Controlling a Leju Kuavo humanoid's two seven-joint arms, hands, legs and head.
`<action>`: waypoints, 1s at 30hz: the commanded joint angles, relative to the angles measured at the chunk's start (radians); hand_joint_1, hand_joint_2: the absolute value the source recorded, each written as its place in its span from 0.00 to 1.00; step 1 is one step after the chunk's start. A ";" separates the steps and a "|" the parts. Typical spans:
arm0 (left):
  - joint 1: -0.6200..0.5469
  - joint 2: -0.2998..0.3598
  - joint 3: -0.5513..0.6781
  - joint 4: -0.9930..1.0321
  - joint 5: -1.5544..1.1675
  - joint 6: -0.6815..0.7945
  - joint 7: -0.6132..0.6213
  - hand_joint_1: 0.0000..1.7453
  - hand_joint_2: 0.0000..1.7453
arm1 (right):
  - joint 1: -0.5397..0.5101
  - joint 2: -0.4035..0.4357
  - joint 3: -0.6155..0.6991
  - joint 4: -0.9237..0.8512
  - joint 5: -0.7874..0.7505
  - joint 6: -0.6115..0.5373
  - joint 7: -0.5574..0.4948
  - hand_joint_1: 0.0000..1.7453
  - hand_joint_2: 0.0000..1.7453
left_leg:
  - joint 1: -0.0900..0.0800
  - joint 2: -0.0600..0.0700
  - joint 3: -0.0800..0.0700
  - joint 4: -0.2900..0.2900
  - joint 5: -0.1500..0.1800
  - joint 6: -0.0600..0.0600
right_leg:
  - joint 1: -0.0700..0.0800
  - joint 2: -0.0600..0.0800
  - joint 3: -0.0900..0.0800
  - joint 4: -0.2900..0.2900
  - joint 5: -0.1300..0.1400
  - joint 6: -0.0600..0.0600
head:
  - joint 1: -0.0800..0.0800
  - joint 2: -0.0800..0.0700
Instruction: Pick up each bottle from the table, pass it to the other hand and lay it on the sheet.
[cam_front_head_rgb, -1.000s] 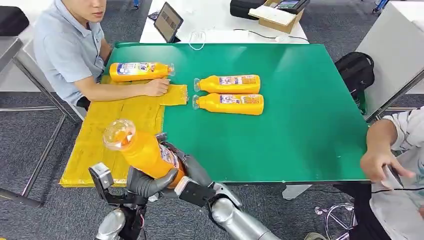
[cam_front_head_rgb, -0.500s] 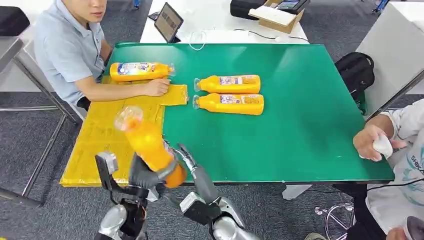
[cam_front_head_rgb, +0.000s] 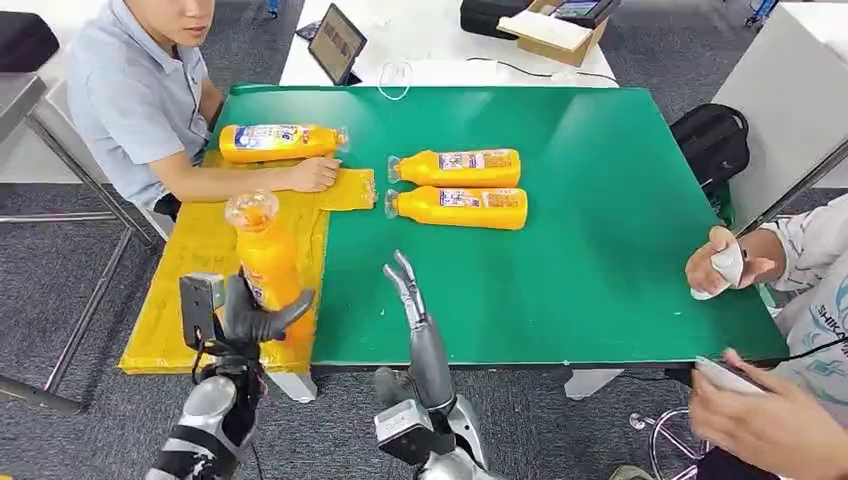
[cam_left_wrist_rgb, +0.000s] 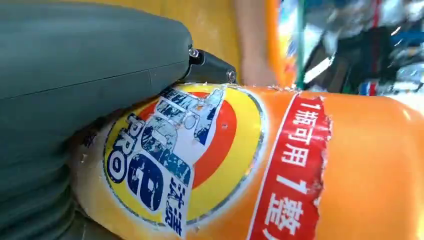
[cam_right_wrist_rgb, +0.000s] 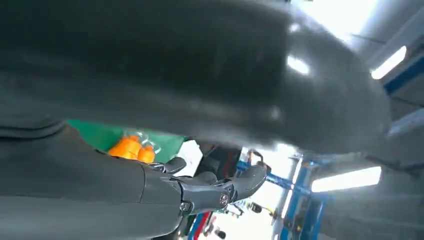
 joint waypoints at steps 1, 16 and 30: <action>-0.154 0.078 -0.122 0.150 -0.345 0.072 0.071 1.00 1.00 | 0.015 0.060 -0.157 -0.062 0.045 -0.004 0.001 0.00 0.00 | 0.001 -0.003 0.002 0.001 -0.001 -0.002 | 0.002 -0.003 0.003 0.000 -0.001 -0.002 | 0.000 0.000; -0.603 -0.001 -0.303 0.824 -0.895 -0.009 0.273 1.00 1.00 | -0.038 0.087 -0.133 -0.089 0.079 -0.004 0.001 0.00 0.00 | 0.002 -0.003 0.000 0.002 0.002 -0.001 | 0.002 -0.005 0.002 0.001 0.001 -0.004 | 0.000 0.000; -0.568 -0.029 -0.264 0.940 -0.950 -0.186 0.327 0.00 1.00 | -0.054 0.036 -0.041 -0.074 -0.009 -0.004 0.001 0.00 0.00 | 0.001 -0.001 0.000 0.000 0.003 -0.001 | 0.001 -0.003 0.002 -0.001 0.003 -0.003 | 0.000 0.000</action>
